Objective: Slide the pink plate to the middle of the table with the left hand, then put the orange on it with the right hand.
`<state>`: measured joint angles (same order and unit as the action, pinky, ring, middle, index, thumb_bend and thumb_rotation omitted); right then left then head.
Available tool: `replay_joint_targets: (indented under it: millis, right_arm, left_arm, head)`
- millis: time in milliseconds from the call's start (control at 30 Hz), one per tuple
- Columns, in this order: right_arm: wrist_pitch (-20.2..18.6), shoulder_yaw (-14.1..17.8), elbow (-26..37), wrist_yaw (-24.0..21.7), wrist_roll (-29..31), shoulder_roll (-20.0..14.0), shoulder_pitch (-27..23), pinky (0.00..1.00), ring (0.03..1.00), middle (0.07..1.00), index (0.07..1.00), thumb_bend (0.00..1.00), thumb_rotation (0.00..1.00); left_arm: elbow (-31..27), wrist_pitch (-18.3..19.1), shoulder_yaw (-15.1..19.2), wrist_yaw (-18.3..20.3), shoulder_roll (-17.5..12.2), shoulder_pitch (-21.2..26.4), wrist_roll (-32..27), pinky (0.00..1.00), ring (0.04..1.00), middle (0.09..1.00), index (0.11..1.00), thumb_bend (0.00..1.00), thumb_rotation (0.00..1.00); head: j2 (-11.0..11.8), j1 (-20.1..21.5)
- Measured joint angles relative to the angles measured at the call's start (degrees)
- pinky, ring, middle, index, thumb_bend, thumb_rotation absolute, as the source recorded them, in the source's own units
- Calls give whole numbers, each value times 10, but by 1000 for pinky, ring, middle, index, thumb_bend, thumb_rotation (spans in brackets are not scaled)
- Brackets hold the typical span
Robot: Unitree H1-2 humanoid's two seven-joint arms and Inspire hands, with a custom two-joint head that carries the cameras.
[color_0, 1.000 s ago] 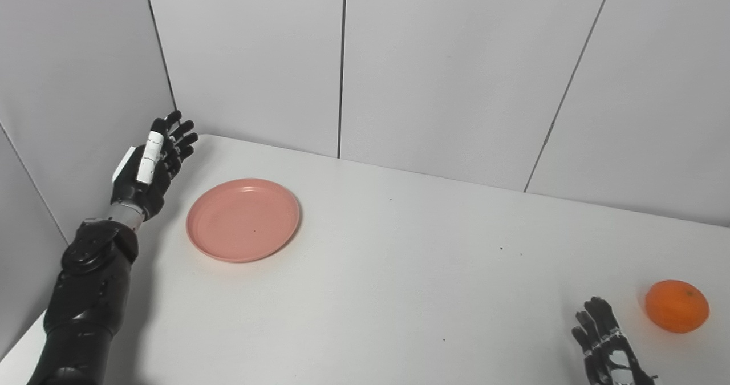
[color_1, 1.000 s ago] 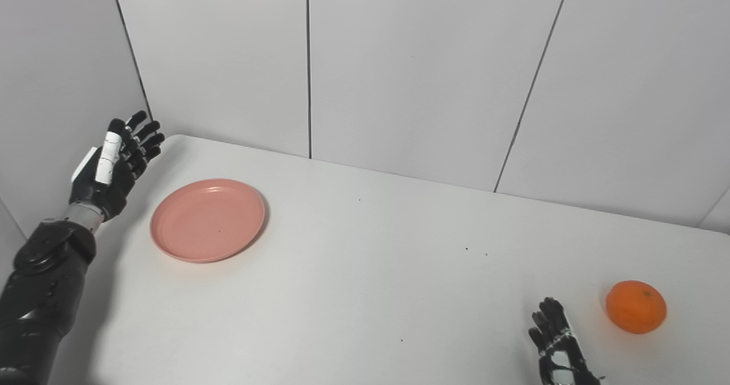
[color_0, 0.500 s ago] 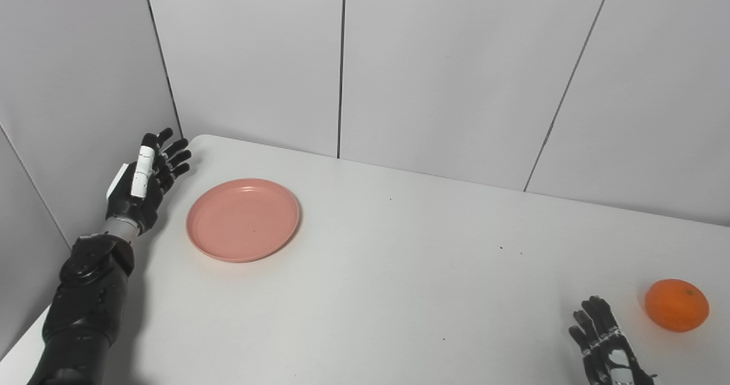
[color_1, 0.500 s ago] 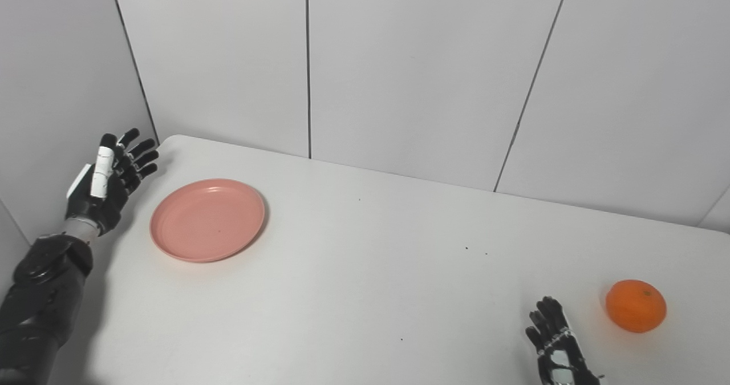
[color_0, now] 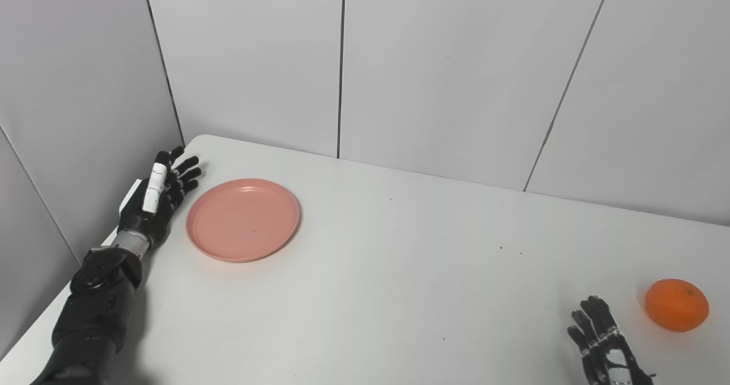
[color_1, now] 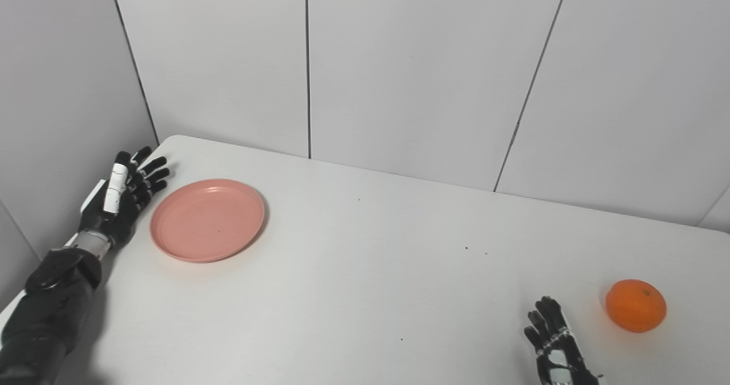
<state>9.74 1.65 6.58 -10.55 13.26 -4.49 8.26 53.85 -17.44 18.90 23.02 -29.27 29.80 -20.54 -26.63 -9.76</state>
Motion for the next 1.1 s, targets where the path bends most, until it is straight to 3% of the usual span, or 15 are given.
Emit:
replay_joint_targets:
  millis: [433, 733, 1100]
  right_arm:
    - [0, 0, 0, 0, -1, 0, 3, 943, 944, 944, 920, 770, 813]
    - [0, -1, 0, 0, -2, -1, 3, 940, 942, 945, 920, 759, 808]
    - [0, -4, 0, 0, -1, -1, 3, 931, 928, 938, 918, 751, 799]
  left_arm:
    - [38, -30, -16, 3, 2, 17, 2, 894, 881, 876, 910, 998, 860]
    - [27, -28, -26, 14, 9, 16, 3, 891, 883, 879, 917, 1000, 856]
    - [-74, 33, -27, 13, 42, -16, -1, 851, 873, 860, 906, 985, 895]
  head:
    - [-6, 3]
    - [-7, 5]
    - [-9, 5]
